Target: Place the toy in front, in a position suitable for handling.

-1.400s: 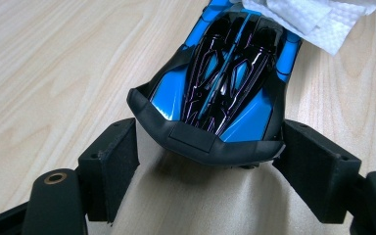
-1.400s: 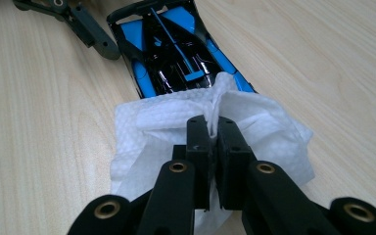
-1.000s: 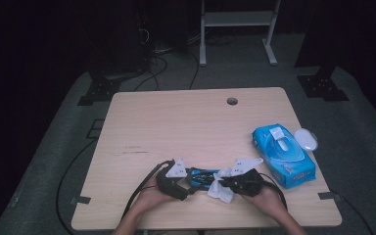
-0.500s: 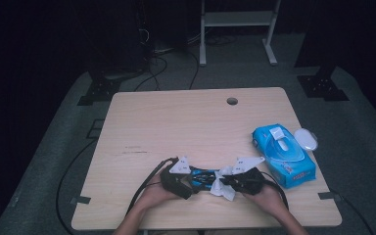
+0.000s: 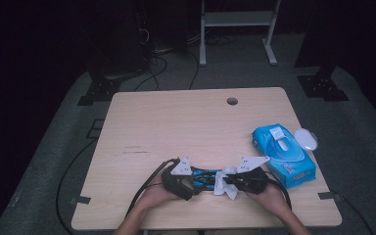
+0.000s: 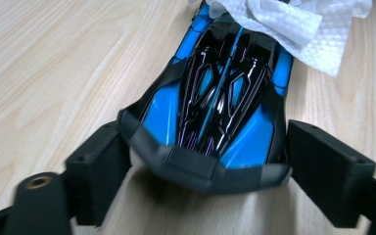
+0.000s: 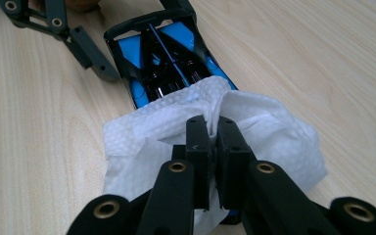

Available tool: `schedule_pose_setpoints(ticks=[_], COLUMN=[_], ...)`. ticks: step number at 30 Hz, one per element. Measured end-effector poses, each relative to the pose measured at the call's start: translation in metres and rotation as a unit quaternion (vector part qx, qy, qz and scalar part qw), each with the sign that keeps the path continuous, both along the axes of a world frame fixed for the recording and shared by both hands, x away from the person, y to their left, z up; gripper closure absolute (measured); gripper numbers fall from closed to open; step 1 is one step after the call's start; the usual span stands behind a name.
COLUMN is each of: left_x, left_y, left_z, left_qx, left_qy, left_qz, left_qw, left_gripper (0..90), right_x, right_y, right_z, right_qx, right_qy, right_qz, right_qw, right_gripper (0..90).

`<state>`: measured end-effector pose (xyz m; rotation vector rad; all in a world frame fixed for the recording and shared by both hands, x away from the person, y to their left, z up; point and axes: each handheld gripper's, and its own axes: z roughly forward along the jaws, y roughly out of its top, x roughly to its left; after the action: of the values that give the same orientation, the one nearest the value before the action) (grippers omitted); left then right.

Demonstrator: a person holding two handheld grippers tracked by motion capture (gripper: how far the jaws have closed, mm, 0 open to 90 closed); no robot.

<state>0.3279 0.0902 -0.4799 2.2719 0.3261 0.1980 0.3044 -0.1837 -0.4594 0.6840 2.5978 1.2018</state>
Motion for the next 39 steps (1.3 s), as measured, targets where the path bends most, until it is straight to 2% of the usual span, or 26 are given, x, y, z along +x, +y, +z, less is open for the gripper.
schedule_pose_setpoints(ticks=[2, 4, 8, 10, 13, 14, 17, 19, 22, 24, 28, 32, 35, 39], left_x=[0.001, 0.002, 0.003, 0.002, 0.000, -0.001, 0.000, -0.002, -0.002, -0.002, -0.002, -0.002, -0.002, -0.002], left_y=[-0.003, -0.003, -0.001, -0.001, -0.001, 0.000, 0.002, 0.003, 0.003, 0.002, 0.001, 0.002, 0.003, 0.000], left_z=[-0.001, -0.002, -0.002, -0.001, 0.002, 0.002, 0.001, 0.000, 0.000, 0.000, 0.000, 0.000, -0.001, -0.001], left_qx=[0.004, 0.003, 0.003, 0.008, 0.009, 0.010, 0.012, 0.015, 0.015, 0.014, 0.013, 0.013, 0.007, 0.011], left_qy=[-0.002, 0.004, 0.014, 0.010, 0.012, 0.013, 0.024, 0.015, 0.015, 0.015, 0.014, 0.017, 0.017, 0.013], left_qz=[0.004, 0.004, -0.001, -0.003, -0.011, -0.010, -0.015, -0.016, -0.016, -0.015, -0.016, -0.015, -0.014, -0.014], left_qw=[1.0000, 1.0000, 0.9999, 0.9999, 0.9998, 0.9998, 0.9995, 0.9996, 0.9996, 0.9997, 0.9997, 0.9997, 0.9997, 0.9998], left_gripper=[15.2, 15.9, 19.7, 19.9, 21.2, 21.3, 21.5, 23.5, 23.4, 23.3, 23.4, 23.5, 23.5, 23.4], right_x=[-0.001, 0.000, 0.001, 0.000, -0.005, -0.008, -0.010, -0.007, -0.003, -0.002, -0.005, -0.004, -0.001, -0.002], right_y=[0.002, 0.002, -0.002, -0.001, 0.009, 0.016, 0.022, 0.016, -0.001, -0.005, 0.013, 0.040, 0.044, 0.047], right_z=[0.000, -0.001, -0.003, -0.002, 0.002, 0.002, 0.003, 0.002, 0.000, 0.000, 0.005, 0.009, 0.010, 0.010], right_qx=[-0.002, 0.000, 0.017, 0.013, 0.028, 0.020, 0.011, 0.009, -0.009, -0.003, 0.013, 0.005, 0.003, 0.008], right_qy=[-0.006, -0.007, 0.004, 0.001, 0.002, -0.008, -0.014, -0.007, -0.004, 0.000, -0.009, -0.025, -0.024, -0.021], right_qz=[0.002, 0.005, 0.003, 0.003, 0.028, 0.038, 0.042, 0.037, 0.005, 0.000, 0.024, 0.046, 0.047, 0.044], right_qw=[1.0000, 1.0000, 0.9998, 0.9999, 0.9992, 0.9990, 0.9989, 0.9993, 0.9999, 1.0000, 0.9996, 0.9986, 0.9986, 0.9988], right_gripper=[85.0, 85.1, 85.0, 85.1, 85.1, 85.1, 85.1, 85.1, 85.1, 85.1, 85.1, 85.1, 85.2, 85.2])
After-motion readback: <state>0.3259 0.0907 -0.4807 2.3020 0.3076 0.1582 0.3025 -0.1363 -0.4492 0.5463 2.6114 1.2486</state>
